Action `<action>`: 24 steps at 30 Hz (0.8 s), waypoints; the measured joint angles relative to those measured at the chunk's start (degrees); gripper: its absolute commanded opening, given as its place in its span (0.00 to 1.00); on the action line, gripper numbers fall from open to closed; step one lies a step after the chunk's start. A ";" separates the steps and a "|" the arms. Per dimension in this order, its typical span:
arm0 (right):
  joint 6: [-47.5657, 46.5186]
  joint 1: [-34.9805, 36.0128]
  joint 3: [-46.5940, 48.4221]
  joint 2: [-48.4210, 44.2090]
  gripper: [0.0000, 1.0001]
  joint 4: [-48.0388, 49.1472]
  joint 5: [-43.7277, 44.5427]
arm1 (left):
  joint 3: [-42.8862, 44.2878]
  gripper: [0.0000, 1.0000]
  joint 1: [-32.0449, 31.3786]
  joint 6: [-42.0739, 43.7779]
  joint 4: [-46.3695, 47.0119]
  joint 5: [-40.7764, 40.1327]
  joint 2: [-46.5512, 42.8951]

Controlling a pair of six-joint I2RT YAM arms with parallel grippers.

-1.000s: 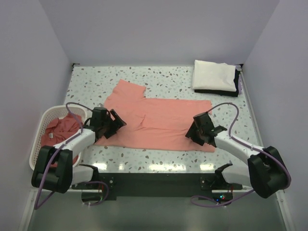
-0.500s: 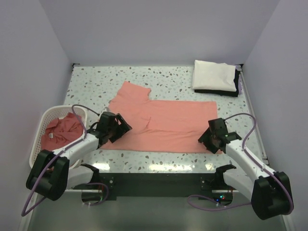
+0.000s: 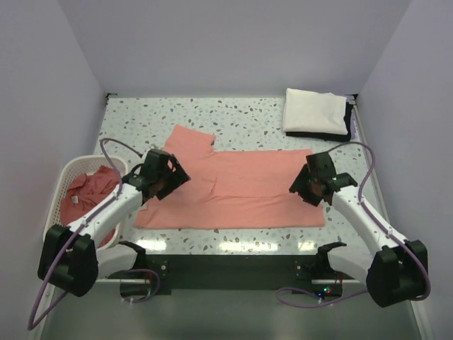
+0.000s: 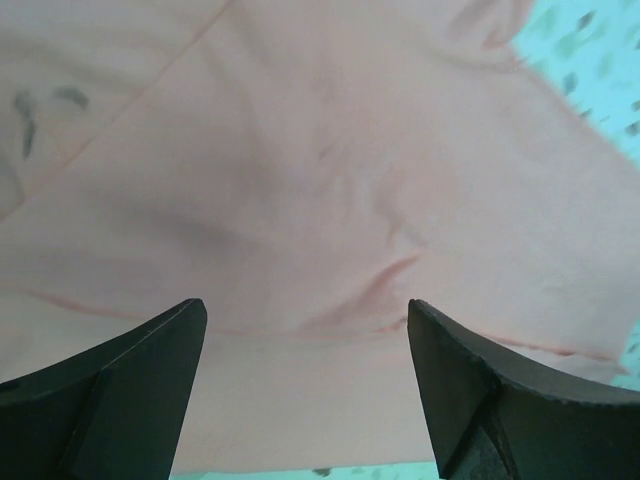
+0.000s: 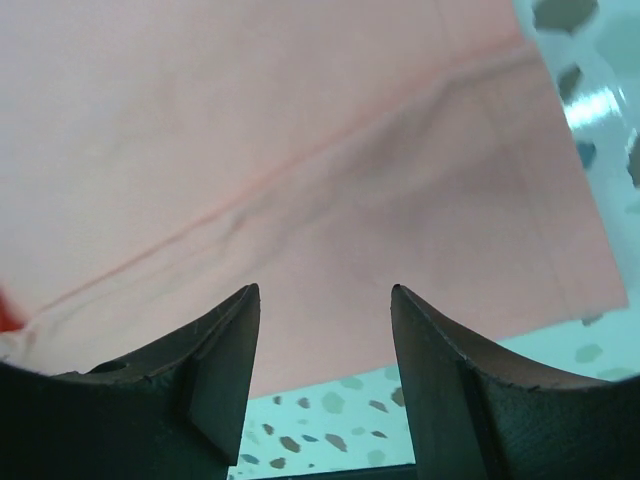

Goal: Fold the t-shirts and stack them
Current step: Fold the tshirt

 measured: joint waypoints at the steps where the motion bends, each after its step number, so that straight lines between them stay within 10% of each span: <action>1: -1.11 -0.04 2.84 1.44 0.59 0.57 -0.02 | 3.17 0.86 0.46 0.57 -0.70 -0.07 1.29; 13: -10.82 -0.15 21.40 22.88 0.57 15.74 -6.86 | 45.44 0.76 11.63 15.39 3.50 -7.82 32.52; 24: -12.98 -0.31 25.24 28.96 0.57 20.94 -11.87 | 63.73 0.67 11.63 33.62 4.28 -10.64 56.33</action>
